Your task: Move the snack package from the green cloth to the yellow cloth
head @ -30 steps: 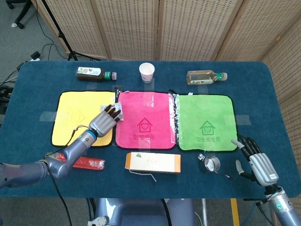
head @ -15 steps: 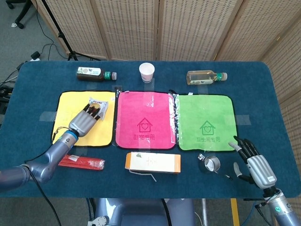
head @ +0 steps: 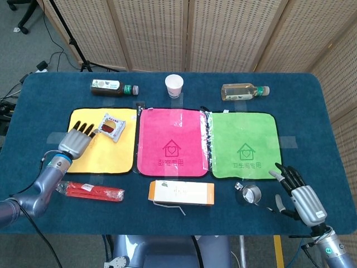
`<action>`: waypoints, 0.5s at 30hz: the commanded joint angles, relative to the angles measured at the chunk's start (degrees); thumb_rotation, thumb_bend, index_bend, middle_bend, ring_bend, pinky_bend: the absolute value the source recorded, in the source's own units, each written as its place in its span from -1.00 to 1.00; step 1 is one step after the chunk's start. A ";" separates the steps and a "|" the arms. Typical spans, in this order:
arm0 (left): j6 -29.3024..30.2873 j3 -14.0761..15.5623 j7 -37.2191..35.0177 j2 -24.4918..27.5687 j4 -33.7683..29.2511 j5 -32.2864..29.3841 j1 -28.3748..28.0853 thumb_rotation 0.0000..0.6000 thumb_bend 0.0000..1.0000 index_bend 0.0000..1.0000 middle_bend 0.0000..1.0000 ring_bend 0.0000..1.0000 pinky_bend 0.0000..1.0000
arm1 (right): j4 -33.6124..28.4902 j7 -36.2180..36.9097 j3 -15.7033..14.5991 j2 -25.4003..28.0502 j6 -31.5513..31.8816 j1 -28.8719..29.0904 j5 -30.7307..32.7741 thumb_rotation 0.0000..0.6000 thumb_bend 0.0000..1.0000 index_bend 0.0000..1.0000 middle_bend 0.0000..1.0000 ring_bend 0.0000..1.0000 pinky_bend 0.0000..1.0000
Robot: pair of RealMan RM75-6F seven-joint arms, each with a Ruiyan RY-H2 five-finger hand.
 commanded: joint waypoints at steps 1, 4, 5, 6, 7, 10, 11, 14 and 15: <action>6.04 -3.32 -10.81 2.41 -2.30 8.30 4.50 1.00 0.46 -1.00 -1.00 -1.00 -1.00 | -0.02 -0.03 -0.03 -0.01 0.26 -0.08 -0.17 1.00 0.29 -0.77 -1.00 -1.00 -1.00; 12.11 -5.39 -19.83 4.59 -5.67 14.68 7.81 1.00 0.36 -1.00 -1.00 -1.00 -1.00 | -0.07 -0.17 -0.20 -0.06 0.41 -0.08 -0.54 1.00 0.29 -0.77 -1.00 -1.00 -1.00; 13.96 -5.78 -22.20 5.28 -6.80 16.56 8.83 1.00 0.30 -1.00 -1.00 -1.00 -1.00 | -0.08 -0.28 -0.26 -0.09 0.48 -0.07 -0.71 1.00 0.29 -0.77 -1.00 -1.00 -1.00; 16.79 -6.19 -24.98 6.23 -8.58 19.01 10.30 1.00 0.24 -1.00 -1.00 -1.00 -1.00 | -0.15 -0.46 -0.35 -0.12 0.63 -0.07 -0.99 1.00 0.29 -0.77 -1.00 -1.00 -1.00; 19.25 -6.47 -26.92 6.88 -10.17 20.78 11.55 1.00 0.20 -1.00 -1.00 -1.00 -1.00 | -0.21 -0.62 -0.44 -0.14 0.78 -0.09 -1.24 1.00 0.29 -0.77 -1.00 -1.00 -1.00; 24.25 -6.30 -29.37 8.11 -13.25 24.81 14.42 1.00 -0.05 -1.00 -1.00 -1.00 -1.00 | -0.33 -1.19 -0.52 -0.17 1.32 -0.25 -1.64 1.00 0.29 -0.77 -1.00 -1.00 -1.00; 26.52 -6.19 -29.64 8.36 -14.31 26.22 15.65 1.00 -0.17 -1.00 -1.00 -1.00 -1.00 | -0.37 -1.55 -0.52 -0.18 1.60 -0.35 -1.77 1.00 0.29 -0.77 -1.00 -1.00 -1.00; 32.41 -5.60 -29.03 8.32 -16.26 29.84 18.84 1.00 -0.44 -1.00 -1.00 -1.00 -1.00 | -0.44 -2.77 -0.40 -0.25 2.33 -0.65 -1.98 1.00 0.29 -0.77 -1.00 -1.00 -1.00; 34.85 -5.27 -28.22 8.27 -16.84 31.12 20.29 1.00 -0.54 -1.00 -1.00 -1.00 -1.00 | -0.46 -3.35 -0.35 -0.30 2.62 -0.78 -2.07 1.00 0.29 -0.77 -1.00 -1.00 -1.00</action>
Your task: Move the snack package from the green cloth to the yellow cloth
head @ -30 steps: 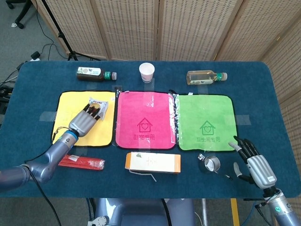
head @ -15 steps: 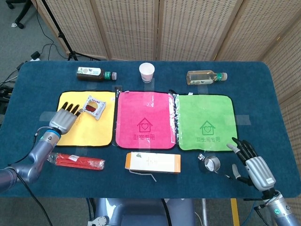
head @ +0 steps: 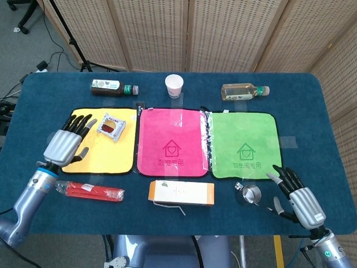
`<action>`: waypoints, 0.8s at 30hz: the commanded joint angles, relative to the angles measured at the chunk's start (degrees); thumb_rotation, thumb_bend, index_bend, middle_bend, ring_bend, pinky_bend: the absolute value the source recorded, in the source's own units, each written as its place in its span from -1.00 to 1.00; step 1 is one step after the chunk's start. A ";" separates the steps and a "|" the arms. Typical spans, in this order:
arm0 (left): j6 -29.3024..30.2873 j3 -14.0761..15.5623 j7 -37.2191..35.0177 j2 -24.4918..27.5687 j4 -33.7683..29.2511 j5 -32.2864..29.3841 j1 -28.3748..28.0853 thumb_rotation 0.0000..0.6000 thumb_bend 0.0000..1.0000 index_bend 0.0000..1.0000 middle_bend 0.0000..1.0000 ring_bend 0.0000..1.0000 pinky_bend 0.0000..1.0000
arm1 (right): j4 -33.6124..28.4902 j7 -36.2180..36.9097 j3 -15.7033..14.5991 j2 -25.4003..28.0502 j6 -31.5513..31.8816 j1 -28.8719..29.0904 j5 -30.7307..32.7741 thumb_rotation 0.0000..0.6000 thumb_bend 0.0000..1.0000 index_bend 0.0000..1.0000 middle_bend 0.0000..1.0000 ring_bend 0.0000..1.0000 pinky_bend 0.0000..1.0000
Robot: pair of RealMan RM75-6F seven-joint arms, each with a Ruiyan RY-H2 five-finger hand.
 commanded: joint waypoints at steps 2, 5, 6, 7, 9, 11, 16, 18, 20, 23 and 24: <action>12.32 0.32 1.97 0.54 -4.40 6.35 7.99 1.00 -0.64 -1.00 -1.00 -1.00 -1.00 | -0.16 -1.69 0.07 -0.11 0.97 -0.41 -0.51 1.00 0.29 -0.77 -1.00 -1.00 -1.00; 18.66 0.93 3.65 -1.07 -5.11 8.74 12.09 1.00 -0.67 -1.00 -1.00 -1.00 -1.00 | -0.49 -1.75 -0.24 0.05 1.50 -0.55 -1.19 1.00 0.29 -0.77 -1.00 -1.00 -1.00; 19.97 1.34 3.36 -1.44 -5.42 9.40 13.24 1.00 -0.67 -1.00 -1.00 -1.00 -1.00 | -0.51 -1.91 -0.27 0.08 1.67 -0.60 -1.32 1.00 0.29 -0.77 -1.00 -1.00 -1.00; 21.31 2.06 2.98 -1.82 -5.75 10.19 14.77 1.00 -0.68 -1.00 -1.00 -1.00 -1.00 | -0.51 -2.37 -0.25 0.12 1.89 -0.72 -1.37 1.00 0.29 -0.77 -1.00 -1.00 -1.00; 22.23 3.74 3.44 -1.87 -6.27 11.50 16.81 1.00 -0.68 -1.00 -1.00 -1.00 -1.00 | -0.54 -3.81 -0.04 0.19 2.17 -0.99 -1.18 1.00 0.29 -0.77 -1.00 -1.00 -1.00; 22.48 4.99 4.83 -1.72 -6.67 12.49 18.07 1.00 -0.68 -1.00 -1.00 -1.00 -1.00 | -0.40 -5.67 0.47 0.03 2.70 -1.26 -0.88 1.00 0.29 -0.77 -1.00 -1.00 -1.00; 22.99 7.04 7.52 -3.37 -6.84 15.19 21.44 1.00 -0.68 -1.00 -1.00 -1.00 -1.00 | -0.15 -10.67 1.79 -1.07 3.52 -1.87 0.09 1.00 0.29 -0.77 -1.00 -1.00 -1.00; 22.75 7.11 6.09 -4.55 -4.23 15.52 22.67 1.00 -0.68 -1.00 -1.00 -1.00 -1.00 | -0.26 -11.36 1.93 -1.20 3.22 -1.88 0.39 1.00 0.28 -0.77 -1.00 -1.00 -1.00; 21.93 6.83 5.56 -4.66 -2.69 15.04 23.27 1.00 -0.67 -1.00 -1.00 -1.00 -1.00 | -0.26 -11.52 1.93 -1.33 2.96 -1.84 0.49 1.00 0.28 -0.77 -1.00 -1.00 -1.00; 21.61 5.68 4.94 -4.62 -2.11 14.58 23.75 1.00 -0.67 -1.00 -1.00 -1.00 -1.00 | -0.27 -11.94 2.01 -1.47 2.72 -1.69 0.45 1.00 0.28 -0.77 -1.00 -1.00 -1.00; 21.41 5.42 4.95 -4.58 -1.96 14.60 23.90 1.00 -0.67 -1.00 -1.00 -1.00 -1.00 | -0.25 -12.21 2.02 -1.52 2.70 -1.69 0.42 1.00 0.28 -0.77 -1.00 -1.00 -1.00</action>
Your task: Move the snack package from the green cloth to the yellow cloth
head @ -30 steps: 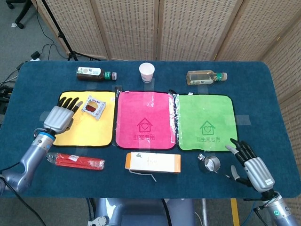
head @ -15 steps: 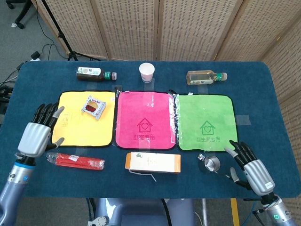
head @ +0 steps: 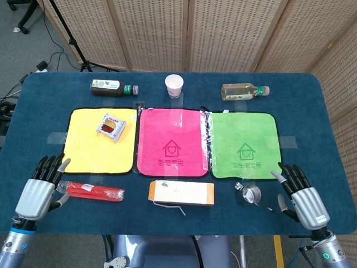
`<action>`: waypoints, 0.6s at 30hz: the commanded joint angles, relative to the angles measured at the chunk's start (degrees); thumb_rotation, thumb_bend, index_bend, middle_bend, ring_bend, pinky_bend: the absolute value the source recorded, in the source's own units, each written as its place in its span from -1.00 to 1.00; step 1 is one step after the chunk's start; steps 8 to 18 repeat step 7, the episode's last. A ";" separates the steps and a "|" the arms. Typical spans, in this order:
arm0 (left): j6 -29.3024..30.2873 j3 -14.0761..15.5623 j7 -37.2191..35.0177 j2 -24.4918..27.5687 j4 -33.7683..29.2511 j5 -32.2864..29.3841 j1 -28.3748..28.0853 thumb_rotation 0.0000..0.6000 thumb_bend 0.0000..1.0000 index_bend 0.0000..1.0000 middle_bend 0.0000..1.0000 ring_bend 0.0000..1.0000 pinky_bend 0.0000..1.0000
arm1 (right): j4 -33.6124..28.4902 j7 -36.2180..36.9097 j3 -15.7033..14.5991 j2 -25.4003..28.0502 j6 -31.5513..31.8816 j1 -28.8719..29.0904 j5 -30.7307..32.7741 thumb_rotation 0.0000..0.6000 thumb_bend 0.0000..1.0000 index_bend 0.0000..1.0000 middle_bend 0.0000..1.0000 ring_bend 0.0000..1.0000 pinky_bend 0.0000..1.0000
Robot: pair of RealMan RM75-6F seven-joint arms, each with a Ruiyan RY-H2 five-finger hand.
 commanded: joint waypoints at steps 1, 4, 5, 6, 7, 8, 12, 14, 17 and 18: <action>-0.65 -0.92 -0.28 -0.12 0.56 -0.13 0.58 1.00 -0.67 -1.00 -1.00 -1.00 -1.00 | -0.02 -0.65 0.06 -0.16 -0.03 0.03 -0.13 1.00 0.29 -0.77 -1.00 -1.00 -1.00; -0.41 -1.42 -0.64 -0.06 0.61 1.69 1.04 1.00 -0.67 -1.00 -1.00 -1.00 -1.00 | -0.30 -1.31 -0.15 -0.29 0.41 -0.07 -0.84 1.00 0.29 -0.77 -1.00 -1.00 -1.00; -0.24 -1.56 -0.91 -0.04 0.65 2.32 1.26 1.00 -0.67 -1.00 -1.00 -1.00 -1.00 | -0.29 -1.47 -0.29 -0.38 0.36 -0.08 -1.04 1.00 0.28 -0.77 -1.00 -1.00 -1.00; -0.26 -1.74 -1.03 -0.06 0.72 2.51 1.43 1.00 -0.67 -1.00 -1.00 -1.00 -1.00 | -0.28 -1.53 -0.38 -0.41 0.26 -0.08 -1.10 1.00 0.29 -0.77 -1.00 -1.00 -1.00; -0.39 -1.93 -1.08 -0.09 0.80 2.61 1.56 1.00 -0.67 -1.00 -1.00 -1.00 -1.00 | -0.27 -1.57 -0.44 -0.44 0.14 -0.05 -1.14 1.00 0.29 -0.77 -1.00 -1.00 -1.00; -0.39 -1.93 -1.08 -0.09 0.80 2.61 1.56 1.00 -0.67 -1.00 -1.00 -1.00 -1.00 | -0.27 -1.57 -0.44 -0.44 0.14 -0.05 -1.14 1.00 0.29 -0.77 -1.00 -1.00 -1.00; -0.39 -1.93 -1.08 -0.09 0.80 2.61 1.56 1.00 -0.67 -1.00 -1.00 -1.00 -1.00 | -0.27 -1.57 -0.44 -0.44 0.14 -0.05 -1.14 1.00 0.29 -0.77 -1.00 -1.00 -1.00; -0.39 -1.93 -1.08 -0.09 0.80 2.61 1.56 1.00 -0.67 -1.00 -1.00 -1.00 -1.00 | -0.27 -1.57 -0.44 -0.44 0.14 -0.05 -1.14 1.00 0.29 -0.77 -1.00 -1.00 -1.00; -0.39 -1.93 -1.08 -0.09 0.80 2.61 1.56 1.00 -0.67 -1.00 -1.00 -1.00 -1.00 | -0.27 -1.57 -0.44 -0.44 0.14 -0.05 -1.14 1.00 0.29 -0.77 -1.00 -1.00 -1.00; -0.39 -1.93 -1.08 -0.09 0.80 2.61 1.56 1.00 -0.67 -1.00 -1.00 -1.00 -1.00 | -0.27 -1.57 -0.44 -0.44 0.14 -0.05 -1.14 1.00 0.29 -0.77 -1.00 -1.00 -1.00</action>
